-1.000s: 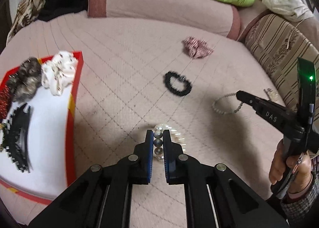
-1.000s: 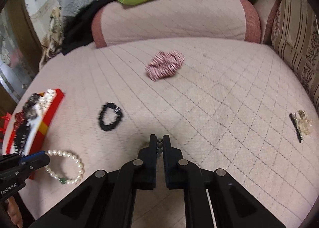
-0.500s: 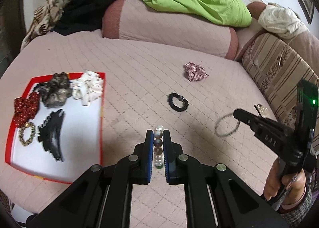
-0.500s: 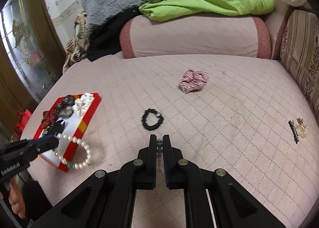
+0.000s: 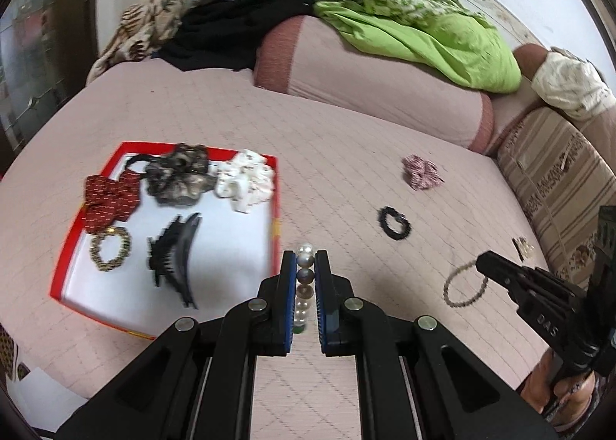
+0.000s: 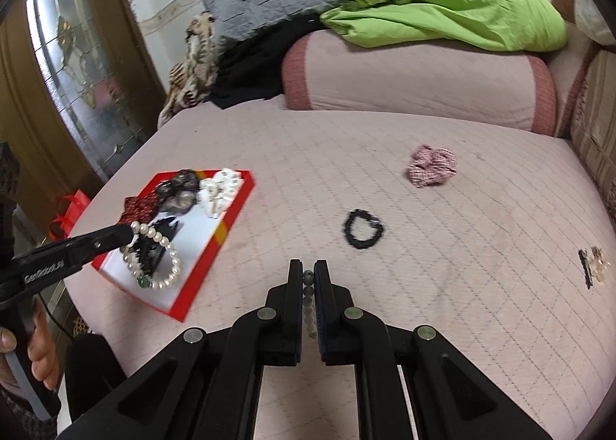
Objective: Organize jewelry
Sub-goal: 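Carry the pearl and green-bead bracelets over the red tray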
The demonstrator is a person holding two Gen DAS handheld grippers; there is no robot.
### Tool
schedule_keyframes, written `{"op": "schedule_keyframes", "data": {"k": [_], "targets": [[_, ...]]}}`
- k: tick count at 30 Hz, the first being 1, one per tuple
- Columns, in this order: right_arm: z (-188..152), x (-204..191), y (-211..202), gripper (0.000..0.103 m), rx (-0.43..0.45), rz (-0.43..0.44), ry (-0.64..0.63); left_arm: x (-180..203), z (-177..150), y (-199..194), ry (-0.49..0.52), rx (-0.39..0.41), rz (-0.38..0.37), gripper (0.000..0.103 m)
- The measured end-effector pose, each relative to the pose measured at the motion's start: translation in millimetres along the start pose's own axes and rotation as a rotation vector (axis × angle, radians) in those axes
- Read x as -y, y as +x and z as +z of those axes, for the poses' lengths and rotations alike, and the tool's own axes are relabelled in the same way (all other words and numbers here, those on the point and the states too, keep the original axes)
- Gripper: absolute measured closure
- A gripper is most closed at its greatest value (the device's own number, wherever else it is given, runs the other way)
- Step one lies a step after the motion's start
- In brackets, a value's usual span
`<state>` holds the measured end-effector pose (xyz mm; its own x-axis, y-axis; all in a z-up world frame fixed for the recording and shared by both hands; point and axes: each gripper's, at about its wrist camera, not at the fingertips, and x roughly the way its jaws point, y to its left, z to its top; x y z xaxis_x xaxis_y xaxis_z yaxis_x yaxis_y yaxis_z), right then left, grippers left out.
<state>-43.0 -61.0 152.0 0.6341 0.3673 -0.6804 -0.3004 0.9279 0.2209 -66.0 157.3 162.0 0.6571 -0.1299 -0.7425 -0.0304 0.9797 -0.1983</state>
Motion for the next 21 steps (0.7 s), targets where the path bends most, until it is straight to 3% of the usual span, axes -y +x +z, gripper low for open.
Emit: {"op": "schedule_keyframes", "data": {"k": [21], "targets": [[16.0, -113.4, 44.5, 0.096, -0.094, 0.15, -0.154, -109.3, -5.6, -8.4, -0.178, 0.019, 0.117, 0.094]]}}
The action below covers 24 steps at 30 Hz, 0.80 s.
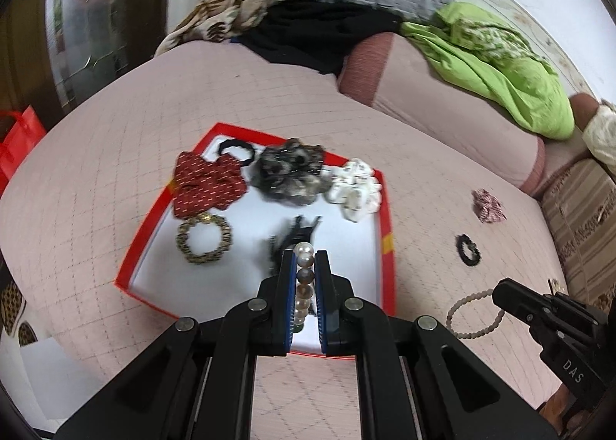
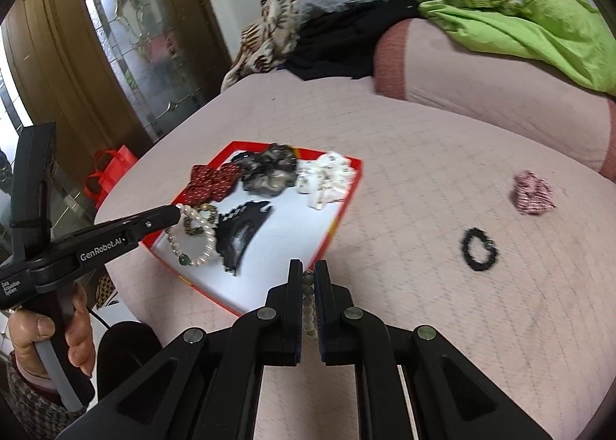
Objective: Organize jewelry
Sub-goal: 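Carry the pearl and green-bead bracelets over the red tray, then lower both bracelets into the tray and open both grippers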
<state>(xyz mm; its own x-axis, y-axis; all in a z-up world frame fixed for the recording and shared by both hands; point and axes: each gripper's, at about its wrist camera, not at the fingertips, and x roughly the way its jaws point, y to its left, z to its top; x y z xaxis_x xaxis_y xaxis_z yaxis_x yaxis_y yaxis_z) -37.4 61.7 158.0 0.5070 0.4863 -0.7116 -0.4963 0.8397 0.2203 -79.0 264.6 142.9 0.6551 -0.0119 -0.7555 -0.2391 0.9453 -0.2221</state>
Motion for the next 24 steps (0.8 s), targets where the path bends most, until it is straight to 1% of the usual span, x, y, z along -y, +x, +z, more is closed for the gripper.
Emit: {"op": "schedule_keyframes", "data": {"k": [5, 11, 19, 21, 24], "targets": [[6.1, -19.0, 24.6, 0.096, -0.034, 0.026, -0.014, -23.2, 0.4, 5.9, -0.036, -0.009, 0.013, 0.094], [10.4, -42.3, 51.2, 0.096, -0.071, 0.053, -0.026, -45.0, 1.9, 12.5, -0.05, -0.021, 0.033, 0.094], [7.4, -58.0, 85.2, 0.096, -0.124, 0.129, 0.025, -70.3, 6.0, 33.5, -0.04, -0.047, 0.09, 0.094], [5.0, -58.4, 93.4, 0.096, -0.138, 0.133, 0.036, -75.5, 5.9, 39.2, -0.034, -0.054, 0.109, 0.094], [1.0, -57.0, 105.9, 0.096, -0.162, 0.113, 0.044, -83.7, 6.0, 47.7, -0.034, -0.069, 0.122, 0.094]]}}
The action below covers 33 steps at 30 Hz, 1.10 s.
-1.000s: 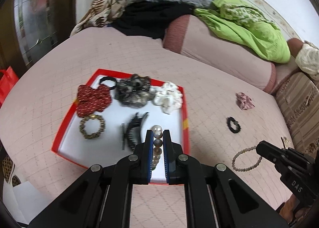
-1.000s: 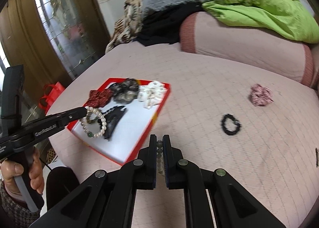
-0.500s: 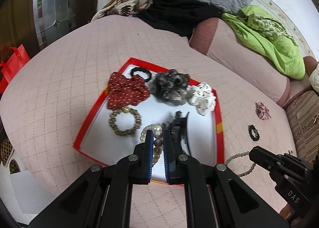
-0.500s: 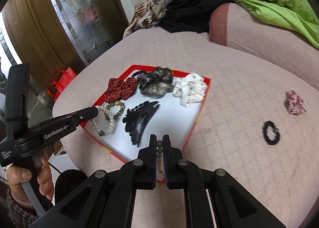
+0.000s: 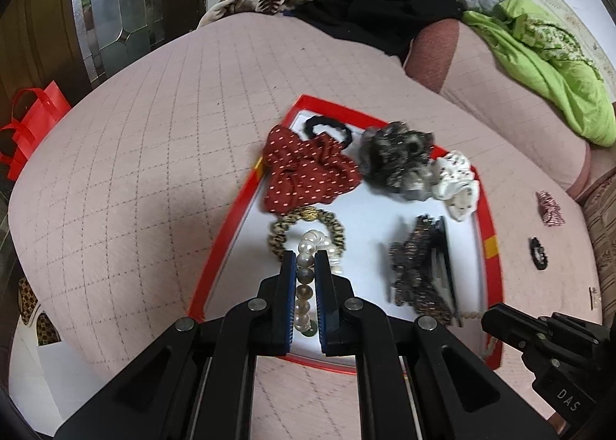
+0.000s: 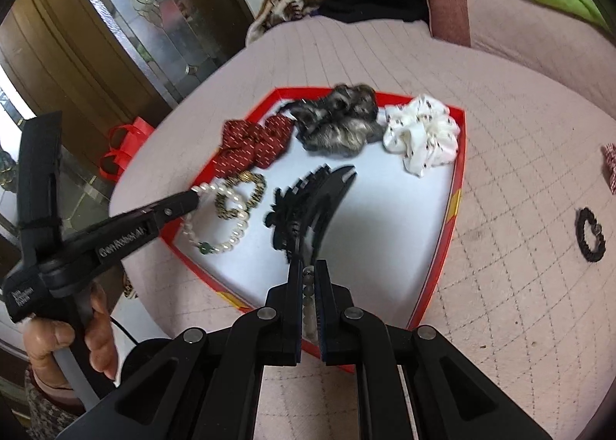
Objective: Organize jewelry
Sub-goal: 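Lower both bracelets into the tray and open both grippers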
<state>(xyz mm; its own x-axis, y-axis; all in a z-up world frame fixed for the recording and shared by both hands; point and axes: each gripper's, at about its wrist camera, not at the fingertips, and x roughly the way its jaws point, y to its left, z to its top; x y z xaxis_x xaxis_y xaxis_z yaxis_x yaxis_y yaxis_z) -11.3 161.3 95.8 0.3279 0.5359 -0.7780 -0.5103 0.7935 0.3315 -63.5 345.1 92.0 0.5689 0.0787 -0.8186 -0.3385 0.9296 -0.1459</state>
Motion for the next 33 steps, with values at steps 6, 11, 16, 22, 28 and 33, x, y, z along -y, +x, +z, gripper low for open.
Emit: {"op": "schedule_keyframes", "data": {"k": [6, 11, 16, 22, 28, 33], "targets": [[-6.0, 5.9, 11.0, 0.096, -0.023, -0.068, -0.015, -2.7, 0.2, 12.8, 0.009, -0.017, 0.011, 0.094], [-10.2, 12.8, 17.5, 0.096, -0.044, -0.106, -0.025, -0.3, -1.8, 18.5, 0.026, -0.023, 0.054, 0.094], [-12.2, 15.8, 20.4, 0.096, -0.047, -0.121, -0.031, -1.0, -2.7, 16.7, 0.009, -0.019, 0.06, 0.094], [-12.5, 14.7, 17.5, 0.095, -0.033, -0.121, -0.041, 6.7, -3.1, 6.7, 0.028, -0.001, 0.06, 0.076], [-13.5, 11.6, 5.2, 0.065, 0.002, -0.129, -0.053, 19.0, -2.5, -10.1, 0.055, 0.035, 0.076, 0.061], [-15.0, 9.8, -12.7, 0.065, 0.04, -0.137, -0.07, 30.1, -3.6, -24.3, 0.08, 0.058, 0.098, 0.061]]}}
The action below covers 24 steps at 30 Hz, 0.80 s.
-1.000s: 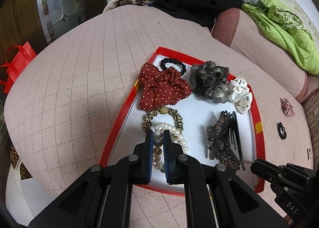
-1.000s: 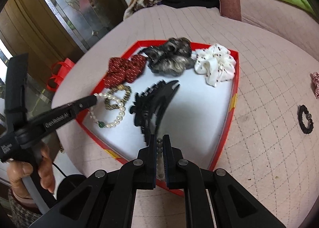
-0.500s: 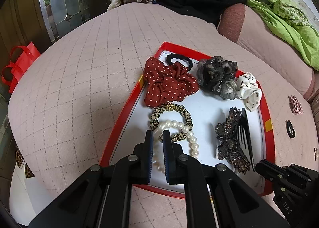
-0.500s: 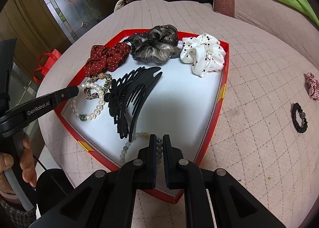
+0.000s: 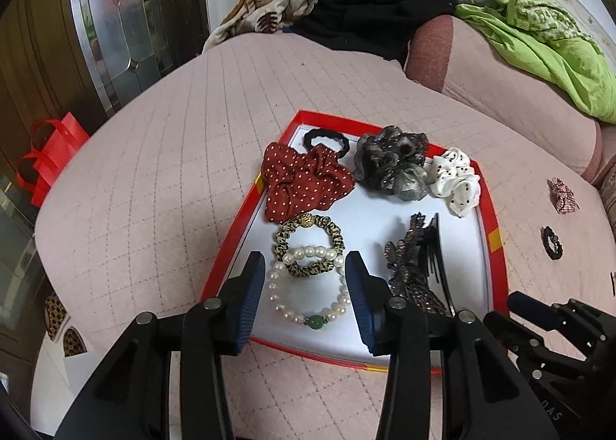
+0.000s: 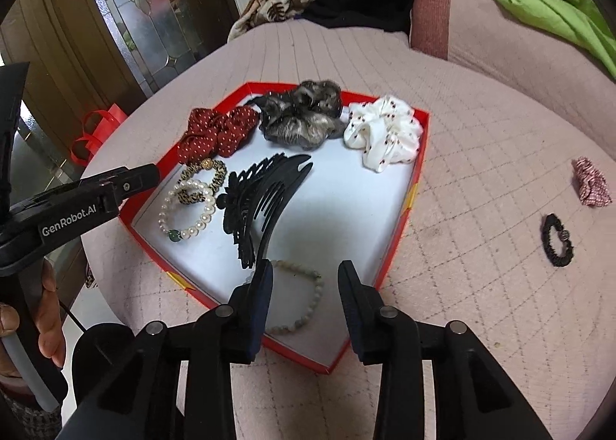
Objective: Organize jewelry
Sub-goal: 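Lower both bracelets into the tray and open both grippers, then move both grippers toward the black hair tie and pink gingham scrunchie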
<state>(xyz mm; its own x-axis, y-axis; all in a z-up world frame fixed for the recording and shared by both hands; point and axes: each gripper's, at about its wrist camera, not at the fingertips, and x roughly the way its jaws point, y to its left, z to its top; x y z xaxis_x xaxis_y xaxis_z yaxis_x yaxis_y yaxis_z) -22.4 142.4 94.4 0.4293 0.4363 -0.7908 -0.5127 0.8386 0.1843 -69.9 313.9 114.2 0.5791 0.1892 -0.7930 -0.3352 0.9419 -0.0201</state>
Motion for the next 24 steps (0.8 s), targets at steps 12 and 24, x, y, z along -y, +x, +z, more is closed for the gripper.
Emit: {"op": "schedule_keyframes", "data": {"k": [12, 24], "targets": [[-17.8, 38.0, -43.3, 0.063, 0.062, -0.052, 0.042, 38.1, -2.0, -39.1, 0.068, 0.052, 0.0, 0.056], [-59.1, 128.9, -84.3, 0.061, 0.085, -0.151, 0.183, 132.3, -13.6, -65.7, 0.253, 0.07, -0.076, 0.053]]}}
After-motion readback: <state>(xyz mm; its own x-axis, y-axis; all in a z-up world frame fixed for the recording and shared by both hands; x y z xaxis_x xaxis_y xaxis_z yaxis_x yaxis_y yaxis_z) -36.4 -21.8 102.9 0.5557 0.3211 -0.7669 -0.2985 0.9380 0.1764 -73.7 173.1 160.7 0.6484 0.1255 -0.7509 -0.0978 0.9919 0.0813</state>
